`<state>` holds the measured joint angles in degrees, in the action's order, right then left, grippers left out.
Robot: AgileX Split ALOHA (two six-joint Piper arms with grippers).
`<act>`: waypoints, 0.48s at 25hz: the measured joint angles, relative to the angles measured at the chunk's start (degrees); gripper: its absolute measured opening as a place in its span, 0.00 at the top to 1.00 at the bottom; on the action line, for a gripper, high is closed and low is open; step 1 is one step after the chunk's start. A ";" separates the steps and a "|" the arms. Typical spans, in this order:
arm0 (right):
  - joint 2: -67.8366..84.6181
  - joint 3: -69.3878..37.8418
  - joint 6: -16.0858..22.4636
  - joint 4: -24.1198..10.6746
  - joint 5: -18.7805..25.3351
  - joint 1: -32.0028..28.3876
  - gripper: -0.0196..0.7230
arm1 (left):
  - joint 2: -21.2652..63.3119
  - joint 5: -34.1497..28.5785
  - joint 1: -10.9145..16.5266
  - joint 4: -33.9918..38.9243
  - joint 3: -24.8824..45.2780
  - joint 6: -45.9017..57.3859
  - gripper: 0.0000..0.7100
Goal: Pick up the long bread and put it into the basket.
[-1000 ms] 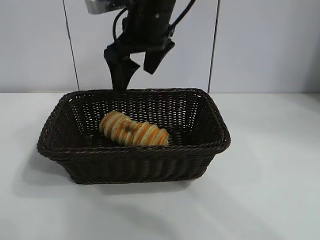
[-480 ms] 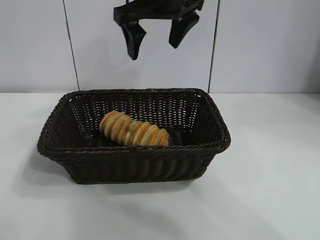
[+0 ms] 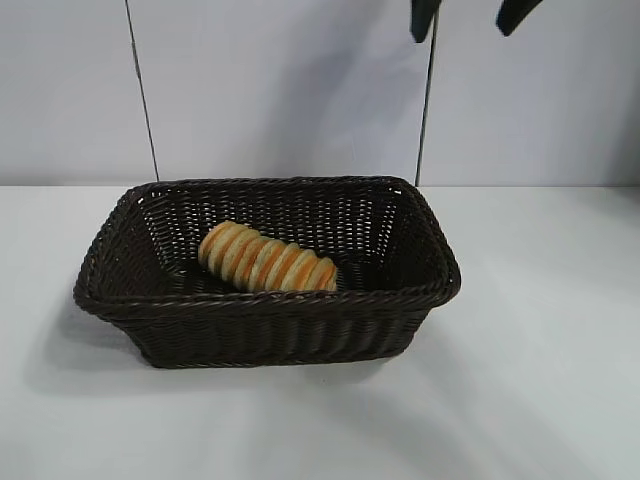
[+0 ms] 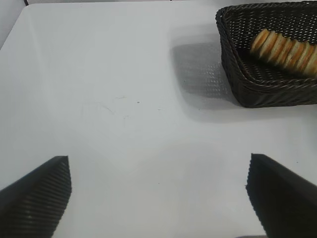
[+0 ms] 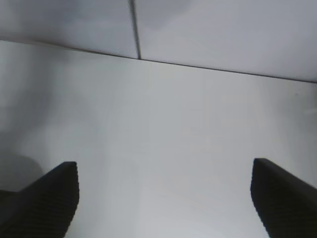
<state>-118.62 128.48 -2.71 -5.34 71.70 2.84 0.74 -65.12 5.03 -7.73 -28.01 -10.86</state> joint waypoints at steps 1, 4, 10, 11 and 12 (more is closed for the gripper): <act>0.53 -0.52 -0.43 -0.12 0.13 -1.01 0.06 | 0.00 0.01 0.00 0.00 0.00 0.00 0.02; 2.11 -1.51 -0.95 -0.21 0.34 -3.51 0.06 | 0.00 0.01 0.00 0.00 0.00 0.00 0.02; 7.37 -1.77 -0.99 0.67 0.38 -6.43 0.06 | 0.00 0.01 0.00 0.00 0.00 0.00 0.02; 8.86 -1.81 -0.99 0.90 0.38 -7.01 0.06 | 0.00 0.01 0.00 0.00 0.00 0.00 0.02; 10.69 -2.12 -0.99 1.12 0.38 -7.43 0.06 | 0.00 0.01 0.00 0.00 0.00 0.00 0.02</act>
<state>-107.93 126.35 -3.70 -4.22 72.09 -4.59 0.74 -65.11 5.03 -7.73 -28.01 -10.86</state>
